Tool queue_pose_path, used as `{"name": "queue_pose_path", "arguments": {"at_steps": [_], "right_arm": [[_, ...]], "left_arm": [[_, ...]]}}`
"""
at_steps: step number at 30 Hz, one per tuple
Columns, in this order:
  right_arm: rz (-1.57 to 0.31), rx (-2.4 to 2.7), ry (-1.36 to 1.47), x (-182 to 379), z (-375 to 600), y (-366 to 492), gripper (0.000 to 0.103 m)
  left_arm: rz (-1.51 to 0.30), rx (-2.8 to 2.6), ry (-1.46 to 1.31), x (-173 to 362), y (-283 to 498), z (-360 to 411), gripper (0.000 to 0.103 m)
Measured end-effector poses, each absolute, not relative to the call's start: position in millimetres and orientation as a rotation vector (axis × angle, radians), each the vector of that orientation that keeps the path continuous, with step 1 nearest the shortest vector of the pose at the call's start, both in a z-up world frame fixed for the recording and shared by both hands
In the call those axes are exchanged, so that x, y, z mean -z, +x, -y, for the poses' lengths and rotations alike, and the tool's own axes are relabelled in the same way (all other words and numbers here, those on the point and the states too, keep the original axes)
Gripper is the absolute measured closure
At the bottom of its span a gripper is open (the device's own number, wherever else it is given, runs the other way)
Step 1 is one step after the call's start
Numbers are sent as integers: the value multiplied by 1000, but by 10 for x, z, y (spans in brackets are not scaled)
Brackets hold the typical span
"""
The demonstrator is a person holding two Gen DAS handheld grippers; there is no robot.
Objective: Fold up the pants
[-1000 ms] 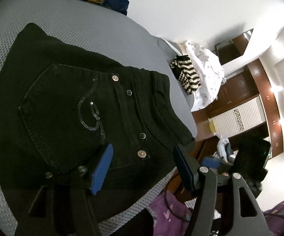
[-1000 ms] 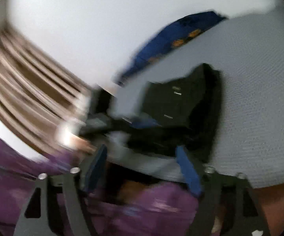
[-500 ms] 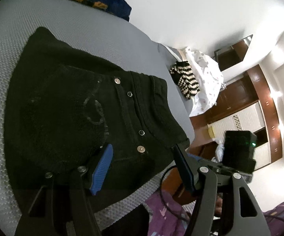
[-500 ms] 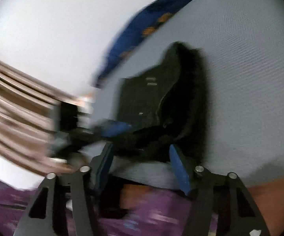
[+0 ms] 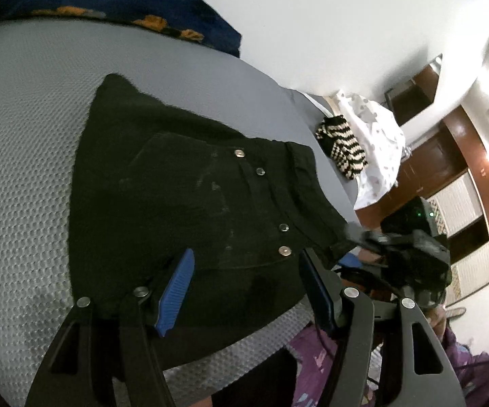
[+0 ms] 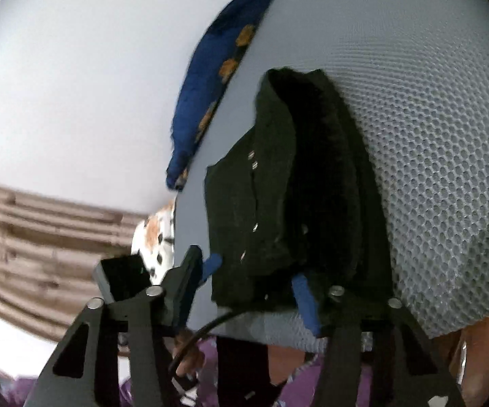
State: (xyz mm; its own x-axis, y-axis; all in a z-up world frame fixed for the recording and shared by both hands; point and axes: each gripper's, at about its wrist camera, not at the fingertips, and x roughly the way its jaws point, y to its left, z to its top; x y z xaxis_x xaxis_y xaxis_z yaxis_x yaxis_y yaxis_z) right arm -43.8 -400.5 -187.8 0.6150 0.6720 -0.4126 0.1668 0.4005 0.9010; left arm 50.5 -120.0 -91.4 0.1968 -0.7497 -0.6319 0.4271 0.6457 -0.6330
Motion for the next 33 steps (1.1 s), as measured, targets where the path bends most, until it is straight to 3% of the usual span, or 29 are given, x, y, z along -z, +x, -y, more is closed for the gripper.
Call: {"name": "queue_pose_path", "arguments": {"at_steps": [3, 9, 10, 12, 14, 19, 22, 25, 28, 31, 33], "right_arm": [[-877, -331, 1132, 1899, 3991, -430, 87], [-808, -264, 1008, 1575, 3778, -616, 90], [-813, -255, 999, 1585, 3796, -654, 90], [-848, -231, 1000, 1746, 3807, -684, 91], [-879, -224, 1132, 2057, 3920, -677, 91], [-882, -288, 1288, 2227, 4076, -618, 91], [-888, -267, 1280, 2123, 4198, -671, 86], [-849, -135, 1052, 1725, 4267, -748, 74], [-758, -89, 791, 1273, 4212, -732, 71], [-734, -146, 699, 1162, 4056, -520, 51], [-761, -133, 618, 1241, 3936, -337, 49]], "left_arm": [[-1092, 829, -372, 954, 521, 1138, 38], [-1031, 777, -286, 838, 503, 1098, 38], [-1023, 771, -276, 836, 508, 1089, 34], [-1013, 746, -260, 866, 525, 1074, 29], [-1014, 739, -258, 928, 561, 1056, 29], [-1008, 707, -210, 1054, 636, 1043, 29], [-1003, 700, -231, 993, 641, 1008, 29], [-966, 701, -215, 880, 635, 976, 29], [-911, 656, -122, 768, 643, 1030, 29], [-882, 586, -14, 718, 664, 1122, 28], [-877, 518, 53, 718, 683, 1170, 27]]}}
